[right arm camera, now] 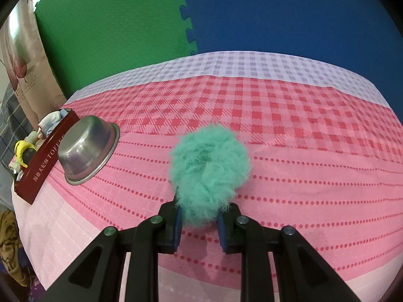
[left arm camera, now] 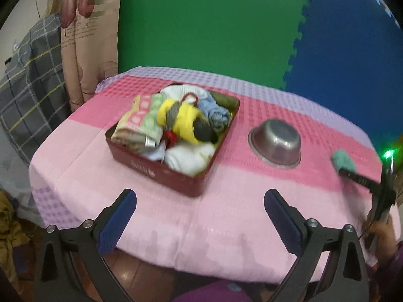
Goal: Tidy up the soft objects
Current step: 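Lower the plush toy into the tin with the left tool and release, then carry the green scrunchie into the tin with the right tool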
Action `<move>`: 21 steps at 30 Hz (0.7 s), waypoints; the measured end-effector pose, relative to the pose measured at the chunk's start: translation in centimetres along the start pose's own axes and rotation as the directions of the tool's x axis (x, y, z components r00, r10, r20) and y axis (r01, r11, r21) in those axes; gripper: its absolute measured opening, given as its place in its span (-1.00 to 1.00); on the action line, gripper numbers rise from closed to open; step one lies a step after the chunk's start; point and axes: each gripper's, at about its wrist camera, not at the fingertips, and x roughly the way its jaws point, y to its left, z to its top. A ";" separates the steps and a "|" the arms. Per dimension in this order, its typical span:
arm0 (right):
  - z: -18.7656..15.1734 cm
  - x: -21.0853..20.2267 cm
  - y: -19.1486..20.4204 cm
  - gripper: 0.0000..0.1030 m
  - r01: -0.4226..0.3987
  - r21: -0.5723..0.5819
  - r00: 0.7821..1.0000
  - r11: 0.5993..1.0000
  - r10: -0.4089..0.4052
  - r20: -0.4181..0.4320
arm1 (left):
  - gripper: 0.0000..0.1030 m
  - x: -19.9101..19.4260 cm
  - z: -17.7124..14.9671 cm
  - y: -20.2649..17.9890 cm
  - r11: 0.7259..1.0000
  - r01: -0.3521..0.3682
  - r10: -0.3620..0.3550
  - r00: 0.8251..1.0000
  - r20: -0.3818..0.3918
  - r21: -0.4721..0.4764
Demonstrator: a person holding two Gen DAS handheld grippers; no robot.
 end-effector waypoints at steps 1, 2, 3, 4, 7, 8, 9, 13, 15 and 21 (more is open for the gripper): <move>0.0 0.0 0.0 -0.57 -0.003 0.003 1.000 1.000 0.003 -0.001 | 0.95 0.1 -0.2 -0.1 1.000 0.009 -0.009 1.000 -0.002 0.008; 0.0 0.0 -0.1 -0.57 -0.005 0.006 1.000 1.000 0.005 -0.004 | 0.95 0.1 -0.4 -0.2 1.000 0.010 -0.010 1.000 -0.004 0.014; 0.0 0.0 -0.1 -0.57 -0.009 0.012 1.000 1.000 0.009 -0.007 | 0.95 0.1 -0.4 -0.2 1.000 0.003 -0.003 1.000 -0.004 0.017; 0.0 -0.1 -0.3 -0.57 -0.016 0.025 1.000 1.000 0.016 -0.013 | 0.95 0.1 -0.3 -0.1 1.000 0.000 0.000 1.000 0.001 0.015; -0.5 -0.8 -0.8 -0.57 -0.038 0.076 0.999 0.996 0.039 -0.021 | 0.95 0.1 -0.5 0.4 1.000 0.019 -0.019 1.000 0.002 -0.003; -0.7 -1.1 -0.9 -0.57 -0.044 0.094 0.999 0.995 0.046 -0.022 | 0.95 0.2 -0.5 0.5 1.000 0.024 -0.024 1.000 -0.008 -0.015; -1.0 -1.3 -0.9 -0.57 -0.050 0.108 0.998 0.993 0.053 -0.023 | 0.95 0.3 -0.5 0.6 0.999 0.029 -0.029 0.999 -0.018 -0.024; -2.1 -2.6 -0.2 -0.57 -0.075 0.132 0.996 0.988 0.079 -0.031 | 0.95 0.4 -0.5 1.2 0.996 0.050 -0.052 0.998 -0.038 -0.074; -2.2 -3.4 0.7 -0.57 -0.094 0.126 0.995 0.988 0.098 -0.026 | 0.95 0.3 -0.4 1.4 0.994 0.061 -0.065 0.997 -0.036 -0.094; -0.3 -5.1 5.7 -0.57 -0.203 0.070 0.979 0.977 0.205 -0.018 | 0.95 0.3 -0.3 2.0 0.990 0.052 -0.059 0.997 -0.053 -0.130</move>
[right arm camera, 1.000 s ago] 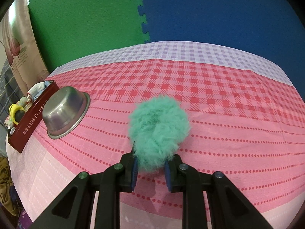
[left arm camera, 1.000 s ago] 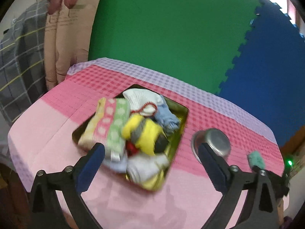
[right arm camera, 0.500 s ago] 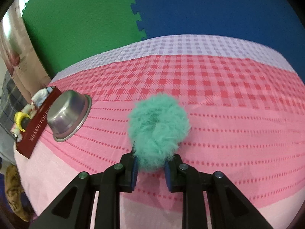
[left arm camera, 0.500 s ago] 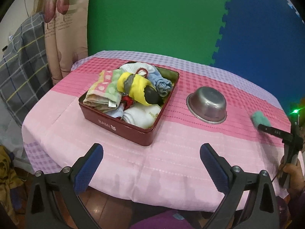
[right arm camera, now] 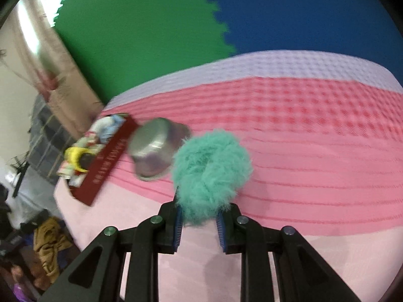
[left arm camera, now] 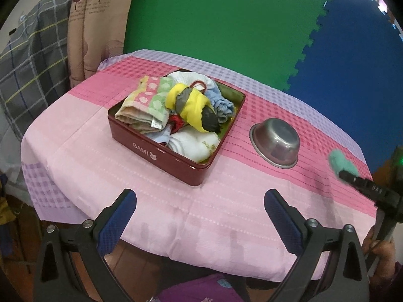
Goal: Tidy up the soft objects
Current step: 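Carry the green scrunchie into the tin with the right tool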
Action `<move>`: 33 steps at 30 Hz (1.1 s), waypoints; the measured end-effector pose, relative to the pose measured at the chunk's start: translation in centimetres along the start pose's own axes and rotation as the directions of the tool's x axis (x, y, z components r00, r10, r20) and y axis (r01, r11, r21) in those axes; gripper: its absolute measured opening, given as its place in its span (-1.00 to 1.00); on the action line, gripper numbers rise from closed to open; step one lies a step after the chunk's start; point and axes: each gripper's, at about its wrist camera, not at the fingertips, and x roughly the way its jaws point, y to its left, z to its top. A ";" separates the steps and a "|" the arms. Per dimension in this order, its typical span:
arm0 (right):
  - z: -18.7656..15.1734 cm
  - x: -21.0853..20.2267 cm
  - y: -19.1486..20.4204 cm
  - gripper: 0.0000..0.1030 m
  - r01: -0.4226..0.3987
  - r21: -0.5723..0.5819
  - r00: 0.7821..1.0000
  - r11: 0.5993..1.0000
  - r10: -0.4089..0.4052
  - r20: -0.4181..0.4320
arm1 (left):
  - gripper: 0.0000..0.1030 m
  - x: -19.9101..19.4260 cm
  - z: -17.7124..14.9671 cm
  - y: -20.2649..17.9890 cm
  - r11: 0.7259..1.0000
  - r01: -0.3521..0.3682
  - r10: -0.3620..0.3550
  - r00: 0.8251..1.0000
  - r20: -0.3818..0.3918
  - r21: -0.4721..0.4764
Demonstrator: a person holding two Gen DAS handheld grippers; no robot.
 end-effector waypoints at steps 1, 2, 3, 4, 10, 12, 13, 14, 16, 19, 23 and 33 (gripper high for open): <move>0.4 0.1 1.0 -0.57 -0.016 -0.014 1.000 1.000 0.016 -0.003 | 0.95 0.0 0.0 0.1 1.000 -0.004 0.004 1.000 -0.004 -0.002; 1.0 0.3 2.2 -0.57 -0.035 -0.032 0.999 0.999 0.035 -0.006 | 0.95 0.1 0.1 0.2 1.000 -0.008 0.008 1.000 -0.008 -0.003; 1.6 0.6 3.3 -0.57 -0.052 -0.047 0.999 0.998 0.052 -0.007 | 0.95 0.2 0.1 0.3 1.000 -0.017 0.017 1.000 -0.014 -0.004; 2.3 0.9 4.7 -0.57 -0.073 -0.065 0.997 0.995 0.073 -0.008 | 0.95 0.3 0.2 0.4 1.000 -0.025 0.025 0.999 -0.020 -0.004; 6.4 4.5 12.4 -0.57 -0.178 -0.148 0.984 0.973 0.174 -0.038 | 0.95 1.4 0.4 1.1 0.998 -0.066 0.065 0.995 -0.073 -0.006; 7.6 6.3 15.0 -0.57 -0.189 -0.180 0.982 0.965 0.182 -0.053 | 0.95 1.8 0.5 1.3 0.997 -0.077 0.076 0.993 -0.091 -0.006; 8.0 7.0 15.8 -0.57 -0.195 -0.186 0.981 0.963 0.186 -0.061 | 0.95 1.9 0.5 1.4 0.997 -0.083 0.082 0.992 -0.100 -0.007; 8.5 8.1 17.0 -0.57 -0.201 -0.195 0.979 0.960 0.190 -0.075 | 0.95 2.1 0.6 1.5 0.996 -0.088 0.087 0.990 -0.107 -0.009; 9.1 9.7 18.5 -0.57 -0.202 -0.208 0.978 0.957 0.187 -0.094 | 0.95 2.2 0.7 1.9 0.995 -0.093 0.090 0.989 -0.118 -0.020; 9.9 11.9 20.5 -0.57 -0.203 -0.232 0.977 0.951 0.182 -0.110 | 0.95 2.2 0.9 2.2 0.995 -0.091 0.087 0.990 -0.114 -0.034; 10.3 15.3 22.5 -0.57 -0.194 -0.254 0.976 0.948 0.159 -0.150 | 0.95 2.3 1.1 2.5 0.992 -0.122 0.119 0.986 -0.115 -0.015; 9.0 20.6 24.4 -0.52 -0.154 -0.309 0.972 0.939 0.087 -0.220 | 0.95 2.8 1.5 3.6 0.991 -0.130 0.124 0.983 -0.135 -0.036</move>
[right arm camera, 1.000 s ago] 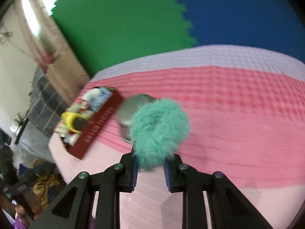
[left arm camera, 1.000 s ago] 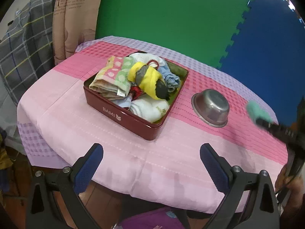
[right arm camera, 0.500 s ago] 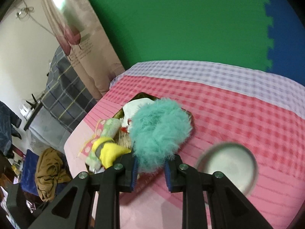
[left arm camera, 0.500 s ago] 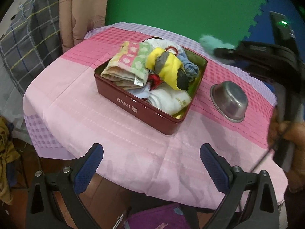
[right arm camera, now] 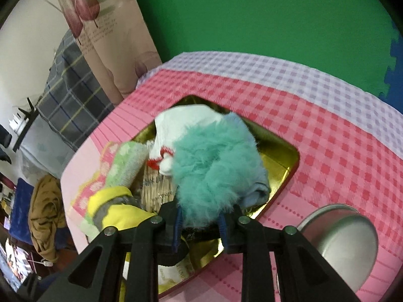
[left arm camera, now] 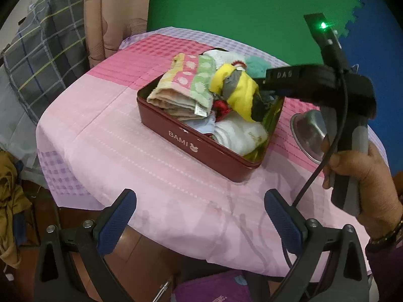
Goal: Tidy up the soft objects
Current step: 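Carry the green scrunchie into the tin with the right tool, then open the right tool and withdraw it from the tin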
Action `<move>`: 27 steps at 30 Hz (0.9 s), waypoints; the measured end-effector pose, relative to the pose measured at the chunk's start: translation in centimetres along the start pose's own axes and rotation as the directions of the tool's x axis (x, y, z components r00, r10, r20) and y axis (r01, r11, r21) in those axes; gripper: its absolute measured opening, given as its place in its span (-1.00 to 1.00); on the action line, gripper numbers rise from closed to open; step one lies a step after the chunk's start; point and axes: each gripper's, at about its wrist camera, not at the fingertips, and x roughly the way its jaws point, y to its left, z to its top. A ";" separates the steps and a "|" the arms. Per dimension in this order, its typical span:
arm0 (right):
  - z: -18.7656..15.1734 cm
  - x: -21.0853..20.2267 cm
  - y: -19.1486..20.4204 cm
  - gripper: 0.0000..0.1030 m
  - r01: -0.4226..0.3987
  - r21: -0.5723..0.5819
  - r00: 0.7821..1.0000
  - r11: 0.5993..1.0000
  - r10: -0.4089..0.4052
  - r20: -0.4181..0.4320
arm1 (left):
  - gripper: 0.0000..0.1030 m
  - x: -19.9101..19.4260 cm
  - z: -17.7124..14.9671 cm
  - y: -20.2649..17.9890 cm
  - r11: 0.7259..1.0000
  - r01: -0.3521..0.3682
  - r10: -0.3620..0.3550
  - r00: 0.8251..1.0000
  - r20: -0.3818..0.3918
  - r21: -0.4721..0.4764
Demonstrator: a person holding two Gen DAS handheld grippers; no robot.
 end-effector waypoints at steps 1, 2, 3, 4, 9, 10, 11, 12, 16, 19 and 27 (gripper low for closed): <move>-0.2 0.3 0.0 -0.52 0.003 -0.006 1.000 1.000 -0.003 -0.005 | 0.95 0.0 0.0 0.0 1.000 0.000 0.000 1.000 -0.001 -0.002; -0.2 0.6 0.1 -0.52 0.007 -0.011 1.000 1.000 -0.007 -0.011 | 0.95 0.0 0.0 0.1 1.000 0.000 0.000 1.000 -0.001 -0.005; -0.3 0.9 0.2 -0.52 0.010 -0.014 1.000 1.000 -0.010 -0.016 | 0.95 0.0 0.0 0.1 1.000 -0.002 0.002 1.000 -0.002 -0.008; -0.4 1.0 0.2 -0.52 0.013 -0.020 1.000 1.000 -0.013 -0.019 | 0.95 0.0 0.0 0.2 1.000 -0.004 0.004 1.000 -0.002 -0.009; -0.6 0.9 1.0 -0.50 0.039 -0.060 0.999 0.997 -0.040 -0.012 | 0.95 0.0 0.0 0.2 1.000 -0.007 0.007 1.000 -0.003 -0.011; -0.6 0.8 1.2 -0.42 0.047 -0.066 0.999 0.997 -0.047 -0.009 | 0.95 0.0 0.1 0.2 1.000 -0.008 0.008 1.000 -0.002 -0.011; -0.5 0.7 1.3 -0.28 0.048 -0.067 0.999 0.997 -0.048 -0.003 | 0.95 0.0 0.1 0.2 1.000 -0.011 0.011 1.000 -0.003 -0.010; -0.5 0.4 1.4 -0.22 0.048 -0.065 0.999 0.997 -0.048 0.006 | 0.95 0.1 0.1 0.1 1.000 -0.014 0.014 1.000 -0.003 -0.009; -0.5 -0.6 0.8 -0.01 0.033 -0.048 0.999 0.998 -0.032 0.014 | 0.95 0.1 0.1 0.1 1.000 -0.015 0.015 1.000 -0.001 -0.010; -0.8 -1.7 0.5 0.07 0.018 -0.040 0.999 0.999 -0.016 0.047 | 0.95 -0.1 0.1 0.2 1.000 -0.012 0.012 1.000 0.014 -0.014; -1.3 -2.9 -0.6 0.10 -0.026 0.018 0.998 1.000 0.025 0.053 | 0.95 -0.8 0.5 0.5 0.999 -0.037 0.037 0.998 0.053 -0.008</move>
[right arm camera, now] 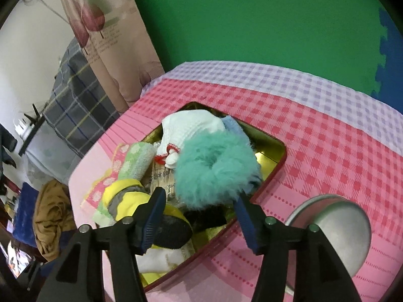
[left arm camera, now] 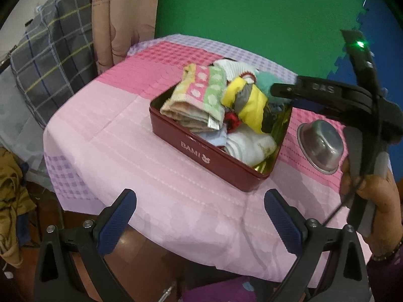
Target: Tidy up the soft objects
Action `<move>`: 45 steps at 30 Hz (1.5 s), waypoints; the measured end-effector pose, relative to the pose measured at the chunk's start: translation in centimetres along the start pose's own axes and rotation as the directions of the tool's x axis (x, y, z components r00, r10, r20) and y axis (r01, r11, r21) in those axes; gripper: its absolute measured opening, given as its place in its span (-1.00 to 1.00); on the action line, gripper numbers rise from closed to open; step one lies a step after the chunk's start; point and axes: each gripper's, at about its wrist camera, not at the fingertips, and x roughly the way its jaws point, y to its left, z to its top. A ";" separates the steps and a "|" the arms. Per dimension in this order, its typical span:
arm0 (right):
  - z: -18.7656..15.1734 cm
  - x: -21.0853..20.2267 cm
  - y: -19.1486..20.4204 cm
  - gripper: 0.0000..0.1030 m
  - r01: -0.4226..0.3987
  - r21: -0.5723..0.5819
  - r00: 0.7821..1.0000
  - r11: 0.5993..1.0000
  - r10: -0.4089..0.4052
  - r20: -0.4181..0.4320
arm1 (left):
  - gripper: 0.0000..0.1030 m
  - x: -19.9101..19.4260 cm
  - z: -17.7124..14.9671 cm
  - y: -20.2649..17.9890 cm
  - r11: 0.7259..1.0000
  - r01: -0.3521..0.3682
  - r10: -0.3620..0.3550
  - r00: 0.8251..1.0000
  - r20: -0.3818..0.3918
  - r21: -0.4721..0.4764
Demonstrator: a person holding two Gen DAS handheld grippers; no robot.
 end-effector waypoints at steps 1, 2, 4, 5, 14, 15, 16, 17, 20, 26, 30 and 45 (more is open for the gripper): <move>-0.2 -0.5 -0.1 0.10 -0.009 0.007 1.000 1.000 0.009 0.012 | 0.95 -0.1 0.1 0.0 1.000 -0.001 0.001 1.000 0.004 0.003; -0.3 -0.9 -0.1 0.10 -0.024 0.011 1.000 1.000 0.024 0.021 | 0.95 -0.2 0.1 0.0 1.000 0.001 -0.001 1.000 0.007 0.005; -0.7 -1.8 -0.2 0.10 -0.037 0.013 0.999 0.999 0.036 0.037 | 0.95 -0.3 0.2 0.1 1.000 0.013 -0.014 1.000 0.012 0.006; -0.8 -2.3 -0.3 0.10 -0.041 0.017 0.998 0.999 0.040 0.046 | 0.95 -0.5 0.2 0.2 1.000 0.022 -0.022 1.000 0.018 0.007; -5.5 -11.6 3.0 0.67 0.122 -0.071 0.933 0.990 -0.090 0.349 | 0.95 -2.7 0.3 -0.6 0.997 -0.026 0.012 0.981 0.195 0.067; -6.3 -12.6 3.6 0.77 0.168 -0.079 0.907 0.983 -0.123 0.404 | 0.95 -2.9 0.3 -0.6 0.997 -0.044 0.027 0.973 0.229 0.069; -7.1 -13.3 4.0 0.79 0.206 -0.072 0.880 0.976 -0.153 0.450 | 0.96 -3.0 0.3 -0.7 0.996 -0.053 0.033 0.967 0.251 0.072; -7.8 -13.8 4.1 0.79 0.221 -0.060 0.863 0.973 -0.166 0.477 | 0.96 -3.1 0.2 -0.7 0.995 -0.056 0.032 0.960 0.277 0.080; -8.4 -13.6 3.8 0.79 0.202 -0.055 0.889 0.978 -0.160 0.429 | 0.96 -3.2 0.2 -0.4 0.996 -0.041 0.015 0.949 0.316 0.075; -9.7 -15.4 4.2 0.79 0.305 -0.055 0.852 0.951 -0.246 0.461 | 0.96 -2.2 0.2 0.3 1.000 -0.003 -0.005 0.953 0.303 0.027; -11.4 -18.2 5.6 0.79 0.421 -0.068 0.763 0.905 -0.313 0.566 | 0.96 -2.7 0.1 -0.1 0.999 -0.042 0.033 0.944 0.329 0.019; -12.9 -18.3 4.8 0.79 0.373 -0.039 0.797 0.927 -0.299 0.524 | 0.98 -4.4 0.2 -1.3 0.993 -0.071 0.039 0.951 0.305 0.095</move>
